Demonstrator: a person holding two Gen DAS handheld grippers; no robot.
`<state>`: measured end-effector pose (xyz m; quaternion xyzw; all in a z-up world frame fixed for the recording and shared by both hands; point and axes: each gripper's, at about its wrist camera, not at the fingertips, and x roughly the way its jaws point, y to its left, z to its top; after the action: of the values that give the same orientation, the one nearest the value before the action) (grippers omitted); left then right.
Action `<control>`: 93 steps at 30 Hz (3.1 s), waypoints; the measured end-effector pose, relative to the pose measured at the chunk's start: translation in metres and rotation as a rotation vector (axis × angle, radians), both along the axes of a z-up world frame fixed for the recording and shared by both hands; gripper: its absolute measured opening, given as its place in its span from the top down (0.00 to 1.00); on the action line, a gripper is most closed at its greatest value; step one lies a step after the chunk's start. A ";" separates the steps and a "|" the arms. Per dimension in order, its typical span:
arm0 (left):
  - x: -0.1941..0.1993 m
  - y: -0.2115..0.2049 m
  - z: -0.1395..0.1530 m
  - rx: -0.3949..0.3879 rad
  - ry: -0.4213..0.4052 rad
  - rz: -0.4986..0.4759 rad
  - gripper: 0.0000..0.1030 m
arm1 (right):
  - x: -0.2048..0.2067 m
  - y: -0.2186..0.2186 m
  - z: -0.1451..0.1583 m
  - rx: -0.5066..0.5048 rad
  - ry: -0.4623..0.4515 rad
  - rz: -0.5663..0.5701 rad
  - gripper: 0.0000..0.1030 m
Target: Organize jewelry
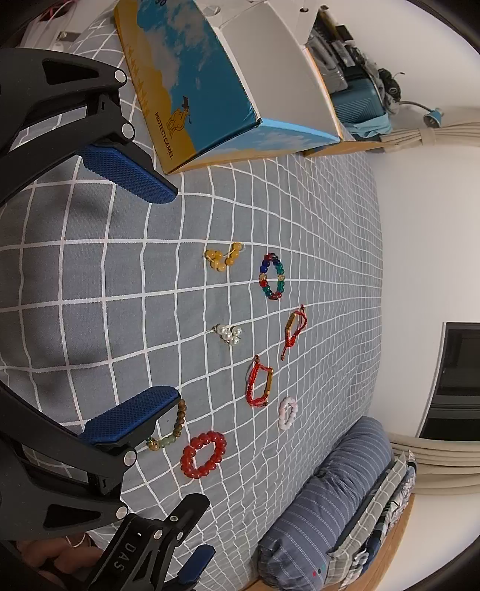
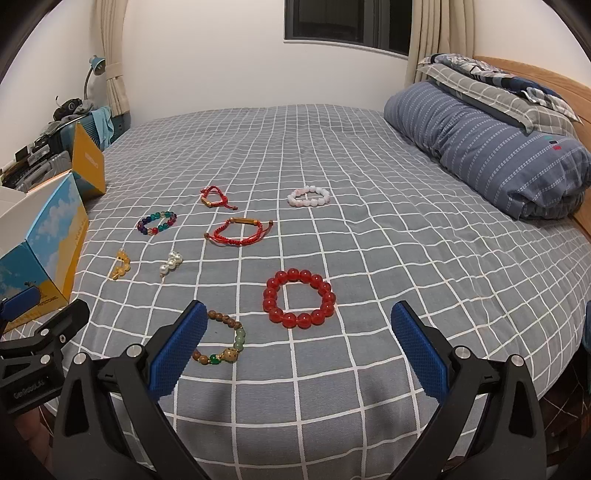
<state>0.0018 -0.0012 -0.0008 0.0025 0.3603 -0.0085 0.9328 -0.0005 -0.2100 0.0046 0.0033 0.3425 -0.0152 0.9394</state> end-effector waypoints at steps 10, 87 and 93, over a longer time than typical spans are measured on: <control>-0.001 0.000 0.001 0.000 0.001 0.000 0.05 | 0.000 -0.001 0.000 0.001 0.000 -0.001 0.07; 0.261 0.031 -0.069 0.045 0.352 0.004 0.08 | 0.243 0.053 -0.063 0.056 0.433 0.152 0.30; 0.258 0.027 -0.065 0.035 0.348 -0.008 0.20 | 0.243 0.051 -0.061 0.065 0.436 0.152 0.45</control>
<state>0.2598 0.0263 -0.0662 0.0186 0.5166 -0.0065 0.8560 0.2422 -0.1589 -0.0568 0.0044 0.5368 0.0660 0.8411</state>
